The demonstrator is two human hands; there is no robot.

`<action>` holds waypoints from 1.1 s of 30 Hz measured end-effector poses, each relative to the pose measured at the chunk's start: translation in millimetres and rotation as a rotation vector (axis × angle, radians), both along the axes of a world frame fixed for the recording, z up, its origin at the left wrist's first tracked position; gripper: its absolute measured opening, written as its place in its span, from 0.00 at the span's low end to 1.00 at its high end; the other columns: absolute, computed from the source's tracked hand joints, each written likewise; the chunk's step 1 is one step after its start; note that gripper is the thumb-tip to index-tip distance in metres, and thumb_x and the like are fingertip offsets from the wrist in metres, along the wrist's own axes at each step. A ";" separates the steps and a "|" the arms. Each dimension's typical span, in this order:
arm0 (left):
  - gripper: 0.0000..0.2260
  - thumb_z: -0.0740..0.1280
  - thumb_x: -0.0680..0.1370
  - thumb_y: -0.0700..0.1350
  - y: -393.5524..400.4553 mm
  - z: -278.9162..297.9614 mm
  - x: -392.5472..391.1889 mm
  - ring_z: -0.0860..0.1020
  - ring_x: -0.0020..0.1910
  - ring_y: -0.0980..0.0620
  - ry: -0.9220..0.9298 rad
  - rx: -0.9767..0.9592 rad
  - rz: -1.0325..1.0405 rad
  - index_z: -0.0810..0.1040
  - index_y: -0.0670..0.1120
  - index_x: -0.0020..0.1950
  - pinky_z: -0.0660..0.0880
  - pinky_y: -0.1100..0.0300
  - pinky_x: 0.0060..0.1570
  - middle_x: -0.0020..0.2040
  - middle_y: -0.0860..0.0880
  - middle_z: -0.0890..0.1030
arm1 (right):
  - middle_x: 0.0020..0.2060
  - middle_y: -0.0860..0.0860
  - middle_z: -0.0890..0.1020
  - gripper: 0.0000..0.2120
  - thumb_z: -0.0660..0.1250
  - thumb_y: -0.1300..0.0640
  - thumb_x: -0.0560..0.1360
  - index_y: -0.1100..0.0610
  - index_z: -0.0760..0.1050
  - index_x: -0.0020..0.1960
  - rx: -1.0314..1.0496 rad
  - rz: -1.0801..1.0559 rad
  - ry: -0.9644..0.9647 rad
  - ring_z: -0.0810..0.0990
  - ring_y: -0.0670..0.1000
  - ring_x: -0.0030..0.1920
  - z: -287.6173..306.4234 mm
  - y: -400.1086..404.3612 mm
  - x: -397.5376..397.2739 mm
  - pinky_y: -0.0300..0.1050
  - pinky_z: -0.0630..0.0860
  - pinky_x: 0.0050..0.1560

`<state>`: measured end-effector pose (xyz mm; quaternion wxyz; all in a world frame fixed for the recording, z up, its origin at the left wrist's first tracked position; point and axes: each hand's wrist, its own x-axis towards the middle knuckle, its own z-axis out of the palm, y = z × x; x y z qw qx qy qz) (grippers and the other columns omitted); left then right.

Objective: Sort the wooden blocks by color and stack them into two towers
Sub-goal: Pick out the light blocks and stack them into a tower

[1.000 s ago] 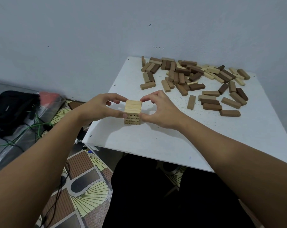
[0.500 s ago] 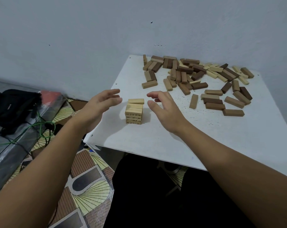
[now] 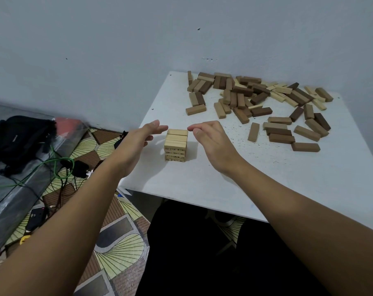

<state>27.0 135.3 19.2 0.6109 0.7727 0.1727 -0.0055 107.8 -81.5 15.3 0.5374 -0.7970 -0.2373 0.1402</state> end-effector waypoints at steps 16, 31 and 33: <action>0.30 0.55 0.72 0.78 -5.4 -5.1 -0.2 0.70 0.72 0.54 -0.010 -0.048 0.059 0.86 0.64 0.59 0.57 0.43 0.79 0.72 0.57 0.76 | 0.71 0.46 0.68 0.20 0.53 0.47 0.87 0.48 0.66 0.78 0.024 -0.017 0.019 0.68 0.41 0.68 -6.0 3.0 -5.7 0.32 0.63 0.62; 0.35 0.53 0.78 0.72 -45.2 -17.5 4.3 0.68 0.75 0.60 -0.145 -0.140 0.250 0.70 0.55 0.79 0.58 0.48 0.80 0.75 0.58 0.74 | 0.76 0.39 0.62 0.29 0.56 0.41 0.84 0.45 0.57 0.83 0.320 -0.097 0.296 0.64 0.32 0.68 -15.9 37.6 -35.4 0.28 0.62 0.67; 0.28 0.58 0.77 0.64 -37.1 -17.9 1.6 0.69 0.73 0.61 -0.147 -0.084 0.176 0.74 0.57 0.76 0.60 0.49 0.79 0.73 0.59 0.75 | 0.75 0.40 0.61 0.29 0.62 0.44 0.83 0.45 0.59 0.81 0.201 -0.039 0.171 0.60 0.35 0.71 -15.3 29.1 -30.4 0.38 0.60 0.71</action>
